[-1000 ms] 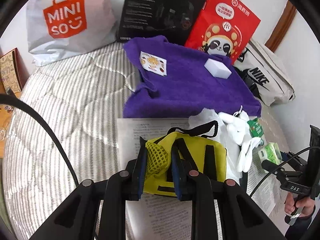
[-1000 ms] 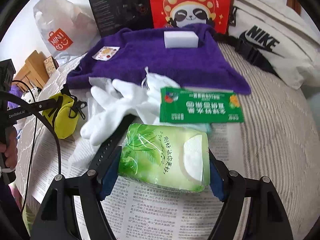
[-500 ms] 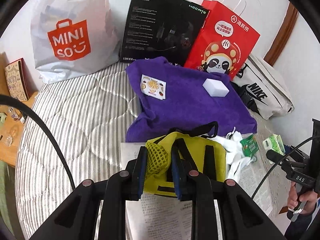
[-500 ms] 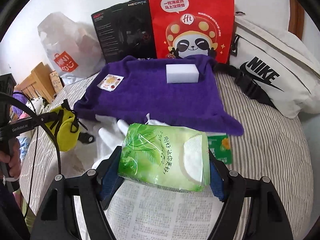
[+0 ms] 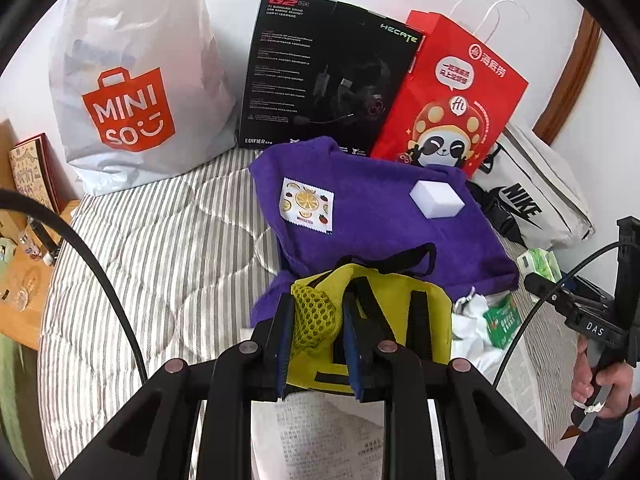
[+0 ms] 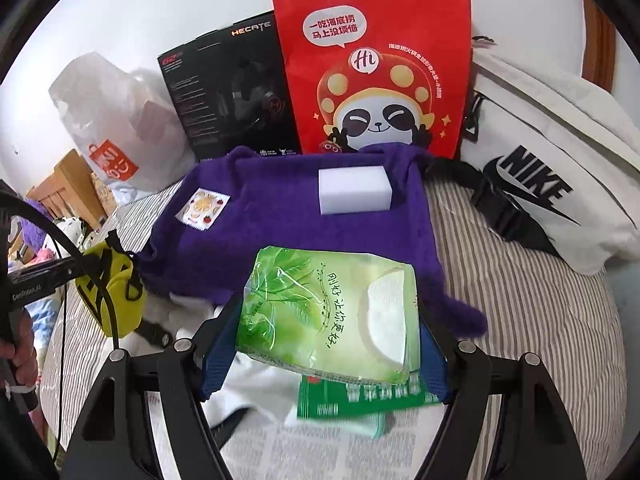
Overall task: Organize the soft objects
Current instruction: 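Lower the pouch onto the purple towel with left while right sets the leaf-print pack beside the sponge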
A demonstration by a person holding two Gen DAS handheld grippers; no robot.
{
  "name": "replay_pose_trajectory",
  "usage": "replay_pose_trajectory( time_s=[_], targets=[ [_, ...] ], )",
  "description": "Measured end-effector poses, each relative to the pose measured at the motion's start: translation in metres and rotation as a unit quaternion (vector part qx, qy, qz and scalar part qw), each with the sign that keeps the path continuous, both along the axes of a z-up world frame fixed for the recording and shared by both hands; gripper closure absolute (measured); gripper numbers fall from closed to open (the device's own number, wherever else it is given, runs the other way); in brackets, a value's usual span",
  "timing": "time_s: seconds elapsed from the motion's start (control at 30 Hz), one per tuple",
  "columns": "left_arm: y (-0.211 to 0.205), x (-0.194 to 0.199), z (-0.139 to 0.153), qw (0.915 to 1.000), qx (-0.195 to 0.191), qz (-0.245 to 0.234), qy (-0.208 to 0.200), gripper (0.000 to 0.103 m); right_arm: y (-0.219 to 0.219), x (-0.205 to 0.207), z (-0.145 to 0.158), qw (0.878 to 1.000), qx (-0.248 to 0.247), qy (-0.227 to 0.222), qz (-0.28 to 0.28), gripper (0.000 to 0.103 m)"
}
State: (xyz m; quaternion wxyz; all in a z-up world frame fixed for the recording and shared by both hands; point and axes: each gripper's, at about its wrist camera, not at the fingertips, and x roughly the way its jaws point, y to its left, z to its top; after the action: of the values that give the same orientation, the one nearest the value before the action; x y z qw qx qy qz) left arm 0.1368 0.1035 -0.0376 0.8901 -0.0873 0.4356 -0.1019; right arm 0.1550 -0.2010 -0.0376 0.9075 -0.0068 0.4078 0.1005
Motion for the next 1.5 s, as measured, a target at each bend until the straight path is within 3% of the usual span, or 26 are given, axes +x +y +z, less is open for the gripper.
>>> replay_pose_trajectory(
  time_s=[0.57, 0.73, 1.27, 1.5],
  targets=[
    [-0.011, 0.064, -0.02, 0.9998, -0.012, 0.007, 0.012, 0.081, -0.001, 0.079, -0.01, 1.0, 0.008, 0.01, 0.014, 0.027],
    [-0.019, 0.082, -0.029, 0.9998, -0.009, 0.005, 0.018, 0.081, 0.001, 0.096, -0.019, 1.0, -0.016, 0.014, 0.019, 0.027],
    [-0.027, 0.111, -0.056, 0.9993, -0.007, -0.003, 0.037, 0.081, 0.013, 0.121, -0.067, 0.997, -0.045, 0.063, 0.03, 0.027],
    [-0.034, 0.118, -0.066, 0.9988, 0.024, -0.005, 0.043, 0.08, 0.014, 0.129, -0.078, 0.996, -0.051, 0.069, 0.022, 0.027]
  ],
)
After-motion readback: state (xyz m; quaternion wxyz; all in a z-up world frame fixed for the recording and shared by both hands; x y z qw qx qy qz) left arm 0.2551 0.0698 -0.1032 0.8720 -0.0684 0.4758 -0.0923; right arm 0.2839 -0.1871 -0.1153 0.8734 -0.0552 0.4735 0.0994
